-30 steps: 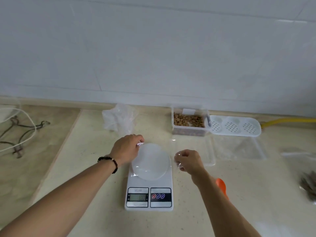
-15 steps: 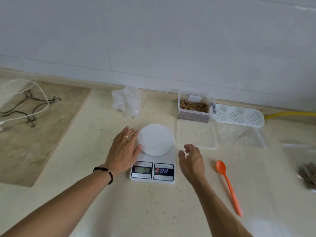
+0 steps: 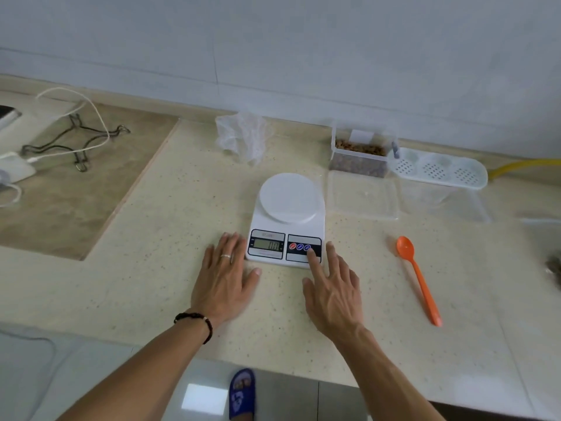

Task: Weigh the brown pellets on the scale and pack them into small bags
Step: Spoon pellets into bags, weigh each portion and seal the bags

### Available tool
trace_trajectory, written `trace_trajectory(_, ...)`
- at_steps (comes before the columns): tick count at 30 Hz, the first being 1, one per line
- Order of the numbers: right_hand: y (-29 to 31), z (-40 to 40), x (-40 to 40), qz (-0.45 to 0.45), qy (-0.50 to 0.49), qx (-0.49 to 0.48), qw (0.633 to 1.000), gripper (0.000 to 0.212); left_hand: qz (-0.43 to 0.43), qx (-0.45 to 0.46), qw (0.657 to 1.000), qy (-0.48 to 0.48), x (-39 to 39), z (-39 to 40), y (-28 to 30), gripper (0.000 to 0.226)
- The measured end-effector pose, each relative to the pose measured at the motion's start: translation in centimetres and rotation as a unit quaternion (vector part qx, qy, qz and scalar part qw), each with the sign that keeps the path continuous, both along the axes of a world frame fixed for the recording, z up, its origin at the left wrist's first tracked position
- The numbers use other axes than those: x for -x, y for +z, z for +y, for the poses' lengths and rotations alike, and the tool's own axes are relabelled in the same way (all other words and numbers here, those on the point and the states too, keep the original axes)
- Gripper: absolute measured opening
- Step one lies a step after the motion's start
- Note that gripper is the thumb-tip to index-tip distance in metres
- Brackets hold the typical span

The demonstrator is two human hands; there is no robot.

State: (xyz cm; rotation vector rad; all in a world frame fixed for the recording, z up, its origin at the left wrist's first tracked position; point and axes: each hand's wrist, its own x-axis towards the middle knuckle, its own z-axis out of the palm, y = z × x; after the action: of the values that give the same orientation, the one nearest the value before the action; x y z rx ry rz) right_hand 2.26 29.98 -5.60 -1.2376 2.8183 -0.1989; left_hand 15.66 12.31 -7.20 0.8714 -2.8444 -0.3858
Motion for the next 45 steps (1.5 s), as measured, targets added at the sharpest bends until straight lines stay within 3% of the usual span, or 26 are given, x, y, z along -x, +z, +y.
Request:
trace_trajectory(9,-1.2,-0.9,0.4,0.05,-0.01,0.022,0.998,0.055,-0.003,0.002,1.0,0.0,0.1,-0.1,-0.3,0.075)
trace_trajectory(28,-1.3,-0.9,0.3,0.057,-0.024,0.031,0.998,0.056,-0.001,0.005,1.0,0.006,0.2,0.0,-0.2,0.073)
trace_trajectory(37,0.3,1.7,1.6,0.022,-0.013,-0.009,1.0,0.057,0.035,0.034,0.996,-0.075,0.9,1.1,2.0,0.064)
trace_trajectory(41,2.5,5.0,4.3,-0.003,-0.09,0.004,0.996,0.058,0.017,0.07,0.987,-0.142,4.6,2.3,4.2,0.06)
trace_trajectory(45,4.5,8.6,7.4,-0.038,-0.266,0.047,0.962,0.056,0.002,0.067,0.979,-0.191,8.2,4.2,4.4,0.058)
